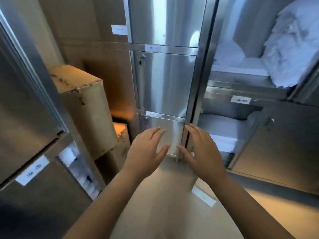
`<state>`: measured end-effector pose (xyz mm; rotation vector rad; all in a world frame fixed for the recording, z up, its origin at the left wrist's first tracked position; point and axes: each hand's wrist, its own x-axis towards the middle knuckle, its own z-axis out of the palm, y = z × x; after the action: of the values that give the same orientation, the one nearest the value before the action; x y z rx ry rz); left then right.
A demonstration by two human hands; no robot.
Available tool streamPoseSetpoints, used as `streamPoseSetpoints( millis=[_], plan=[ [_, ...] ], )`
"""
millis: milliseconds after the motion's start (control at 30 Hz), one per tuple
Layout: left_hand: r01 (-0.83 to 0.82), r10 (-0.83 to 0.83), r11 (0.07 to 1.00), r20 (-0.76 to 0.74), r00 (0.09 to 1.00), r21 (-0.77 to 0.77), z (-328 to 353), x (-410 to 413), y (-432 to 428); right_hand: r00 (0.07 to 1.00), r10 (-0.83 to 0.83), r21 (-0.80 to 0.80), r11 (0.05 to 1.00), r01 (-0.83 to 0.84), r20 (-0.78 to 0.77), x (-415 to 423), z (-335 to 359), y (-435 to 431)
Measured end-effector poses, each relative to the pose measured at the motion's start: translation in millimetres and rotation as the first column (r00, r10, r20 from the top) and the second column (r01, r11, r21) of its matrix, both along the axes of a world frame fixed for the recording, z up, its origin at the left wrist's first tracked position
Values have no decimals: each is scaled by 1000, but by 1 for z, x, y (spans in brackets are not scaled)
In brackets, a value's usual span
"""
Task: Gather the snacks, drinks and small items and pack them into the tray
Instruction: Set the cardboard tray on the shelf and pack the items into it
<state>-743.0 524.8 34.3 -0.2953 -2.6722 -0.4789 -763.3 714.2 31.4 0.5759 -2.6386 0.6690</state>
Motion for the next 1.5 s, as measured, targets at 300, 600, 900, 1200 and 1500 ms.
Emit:
streamPoseSetpoints(
  millis=[300, 600, 900, 1200, 1500],
  plan=[
    [266, -265, 962, 35, 964, -52, -12, -176, 99, 952, -302, 25, 953, 301, 47, -123, -12, 97],
    [376, -375, 926, 39, 926, -22, -38, -272, 206, 911, -403, 33, 915, 402, 88, -198, -47, 196],
    [243, -242, 970, 100, 965, 6, -144, -325, 301, 947, -291, -3, 956, 294, 137, -282, -137, 289],
    [253, -239, 967, 232, 943, -29, -386, -353, 341, 909, -322, 43, 946, 322, 265, -311, -380, 330],
    [453, -386, 872, 312, 868, -183, -699, -376, 335, 902, -229, 123, 973, 197, 366, -330, -676, 349]
  ],
)
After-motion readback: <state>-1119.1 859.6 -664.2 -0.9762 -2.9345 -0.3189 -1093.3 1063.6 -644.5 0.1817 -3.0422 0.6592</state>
